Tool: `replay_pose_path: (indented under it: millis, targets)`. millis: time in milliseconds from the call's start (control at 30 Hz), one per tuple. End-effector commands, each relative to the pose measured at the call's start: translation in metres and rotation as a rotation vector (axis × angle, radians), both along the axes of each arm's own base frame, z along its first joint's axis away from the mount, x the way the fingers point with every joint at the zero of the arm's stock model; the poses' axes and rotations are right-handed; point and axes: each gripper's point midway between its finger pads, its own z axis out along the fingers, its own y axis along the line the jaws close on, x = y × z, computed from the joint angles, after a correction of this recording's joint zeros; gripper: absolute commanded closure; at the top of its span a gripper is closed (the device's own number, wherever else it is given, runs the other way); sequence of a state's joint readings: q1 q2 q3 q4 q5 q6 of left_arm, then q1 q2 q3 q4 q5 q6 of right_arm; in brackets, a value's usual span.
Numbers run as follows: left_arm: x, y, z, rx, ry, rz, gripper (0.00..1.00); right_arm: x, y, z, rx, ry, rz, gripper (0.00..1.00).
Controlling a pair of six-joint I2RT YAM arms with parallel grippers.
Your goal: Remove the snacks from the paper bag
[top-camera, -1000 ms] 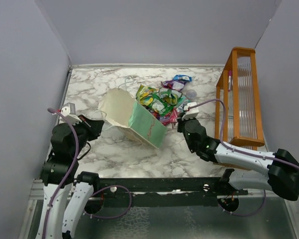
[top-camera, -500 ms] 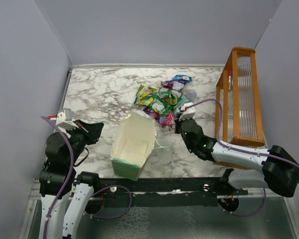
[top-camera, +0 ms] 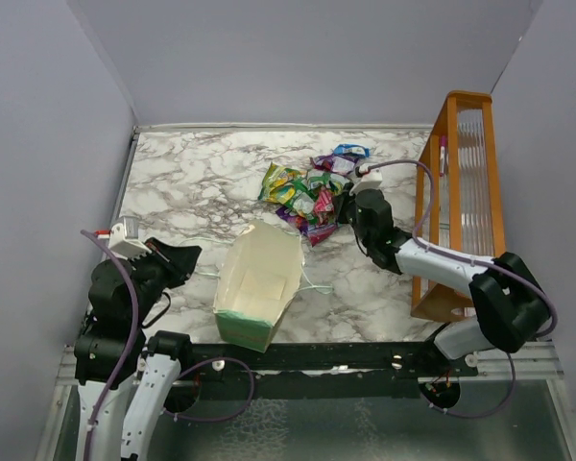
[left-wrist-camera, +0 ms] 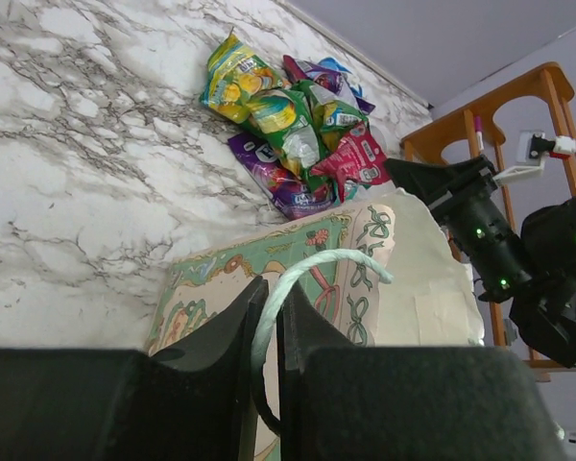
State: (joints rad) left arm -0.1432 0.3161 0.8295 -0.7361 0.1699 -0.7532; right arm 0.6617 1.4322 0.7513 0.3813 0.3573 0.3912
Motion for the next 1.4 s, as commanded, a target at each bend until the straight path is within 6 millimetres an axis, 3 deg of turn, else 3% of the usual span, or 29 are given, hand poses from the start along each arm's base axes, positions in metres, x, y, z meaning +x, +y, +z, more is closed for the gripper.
replay_pose_path:
  millis: [0, 100, 233, 433, 600, 800, 933, 967, 1000, 1033, 1100, 1200, 1300, 1367]
  targets:
    - [-0.001, 0.011, 0.009, 0.03, 0.017, 0.058, 0.84, 0.023, 0.008, -0.016, 0.063, 0.034, 0.031, 0.99]
    - [-0.001, 0.019, 0.005, 0.047, 0.046, 0.097, 0.83, 0.038, -0.003, -0.041, -0.037, 0.041, -0.022, 0.99]
    - [0.003, 0.027, -0.002, 0.066, 0.08, 0.146, 0.85, 0.05, -0.014, -0.055, -0.173, 0.037, -0.069, 0.99]
    - [0.03, 0.041, -0.009, 0.149, 0.102, 0.217, 0.96, 0.057, -0.027, -0.049, -0.266, 0.007, -0.112, 0.96]
    - [0.065, 0.042, 0.011, 0.221, 0.059, 0.214, 1.0, 0.054, -0.024, -0.037, -0.262, -0.004, -0.084, 0.82]
    - [0.091, 0.055, 0.025, 0.323, 0.051, 0.255, 1.0, 0.046, -0.025, -0.023, -0.266, 0.008, -0.058, 0.56]
    - [0.095, 0.06, 0.026, 0.358, 0.062, 0.272, 1.0, 0.036, -0.025, 0.015, -0.243, -0.026, -0.023, 0.4]
    - [0.095, 0.063, 0.024, 0.367, 0.073, 0.284, 1.0, 0.032, -0.023, 0.028, -0.229, -0.042, 0.001, 0.3]
    - [0.094, 0.064, 0.024, 0.373, 0.078, 0.288, 0.94, 0.027, -0.02, 0.041, -0.213, -0.053, 0.025, 0.08]
    - [0.092, 0.065, 0.024, 0.376, 0.083, 0.29, 0.83, 0.022, -0.018, 0.055, -0.198, -0.057, 0.05, 0.0]
    - [0.087, 0.066, 0.03, 0.372, 0.082, 0.295, 0.54, 0.012, -0.017, 0.09, -0.18, -0.054, 0.079, 0.01]
    - [0.079, 0.064, 0.049, 0.33, 0.055, 0.299, 0.29, -0.007, -0.024, 0.128, -0.146, -0.059, 0.099, 0.01]
    - [0.07, 0.059, 0.073, 0.289, 0.01, 0.283, 0.15, -0.031, -0.035, 0.175, -0.114, -0.162, 0.129, 0.01]
    - [0.064, 0.057, 0.095, 0.274, -0.025, 0.273, 0.11, -0.05, -0.044, 0.203, -0.076, -0.224, 0.14, 0.01]
